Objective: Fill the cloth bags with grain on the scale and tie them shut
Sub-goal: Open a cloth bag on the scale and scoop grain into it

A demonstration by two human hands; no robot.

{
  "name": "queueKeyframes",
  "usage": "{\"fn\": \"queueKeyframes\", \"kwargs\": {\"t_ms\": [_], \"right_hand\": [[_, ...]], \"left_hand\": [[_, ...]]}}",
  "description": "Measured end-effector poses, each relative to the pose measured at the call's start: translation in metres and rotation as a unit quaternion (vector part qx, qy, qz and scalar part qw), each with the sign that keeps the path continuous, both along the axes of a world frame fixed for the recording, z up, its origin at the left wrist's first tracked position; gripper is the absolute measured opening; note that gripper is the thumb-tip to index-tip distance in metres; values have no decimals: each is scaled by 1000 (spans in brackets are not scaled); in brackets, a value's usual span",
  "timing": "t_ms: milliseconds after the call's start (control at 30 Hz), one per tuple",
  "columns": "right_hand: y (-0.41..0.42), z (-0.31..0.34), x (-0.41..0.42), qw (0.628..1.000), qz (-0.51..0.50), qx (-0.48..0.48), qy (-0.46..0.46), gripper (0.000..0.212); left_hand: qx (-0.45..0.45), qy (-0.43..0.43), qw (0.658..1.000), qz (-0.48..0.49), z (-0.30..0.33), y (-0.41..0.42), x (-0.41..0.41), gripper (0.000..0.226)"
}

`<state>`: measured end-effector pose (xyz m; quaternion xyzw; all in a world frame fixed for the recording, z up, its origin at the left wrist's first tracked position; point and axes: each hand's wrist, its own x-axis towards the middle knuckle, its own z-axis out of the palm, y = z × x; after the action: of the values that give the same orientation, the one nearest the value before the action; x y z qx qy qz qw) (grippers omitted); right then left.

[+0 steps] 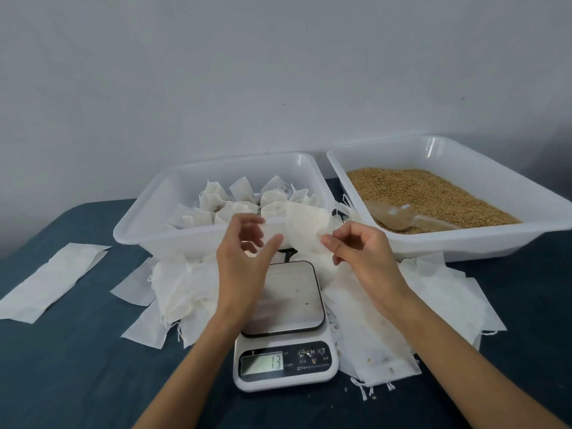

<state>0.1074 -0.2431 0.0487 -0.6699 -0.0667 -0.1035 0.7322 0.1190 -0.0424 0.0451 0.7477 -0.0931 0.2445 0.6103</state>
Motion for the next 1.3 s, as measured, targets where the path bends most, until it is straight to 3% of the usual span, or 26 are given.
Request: {"fn": "queueKeyframes", "kwargs": {"t_ms": [100, 200, 400, 667, 800, 867, 933, 1033, 1100, 1200, 1300], "right_hand": [[4, -1, -2, 998, 10, -40, -36, 21], [10, -5, -3, 995, 45, -71, -59, 23], [14, -4, -5, 992, 82, -71, -62, 30], [15, 4, -11, 990, 137, -18, -33, 14], [12, 4, -8, 995, 90, 34, -17, 22], [9, 3, -7, 998, 33, 3, -48, 21], [8, 0, -6, 988, -11, -92, -121, 16], [12, -9, -8, 921, -31, -298, -250, 14], [13, -14, -7, 895, -35, -358, -264, 17], [12, -14, -7, 906, -47, -352, -228, 17], [15, -7, -11, 948, -16, -264, -177, 18]], "left_hand": [[-16, 10, 990, -143, 1, -12, -7, 14], [0, 28, 980, -199, -2, -19, -12, 11], [-55, 96, 965, -239, 2, -18, -13, 14], [-91, 124, 954, -259, 5, -16, -14, 20], [-81, 124, 957, -251, 11, -14, -16, 21], [-79, 125, 960, -239, 11, -15, -16, 24], [-70, 127, 964, -225, 9, -17, -15, 25], [-61, 131, 968, -204, 8, -19, -16, 28], [-64, 132, 970, -193, 9, -19, -15, 33], [-56, 115, 974, -187, 7, -18, -14, 38], [-32, 86, 974, -209, 6, -17, -16, 29]]}}
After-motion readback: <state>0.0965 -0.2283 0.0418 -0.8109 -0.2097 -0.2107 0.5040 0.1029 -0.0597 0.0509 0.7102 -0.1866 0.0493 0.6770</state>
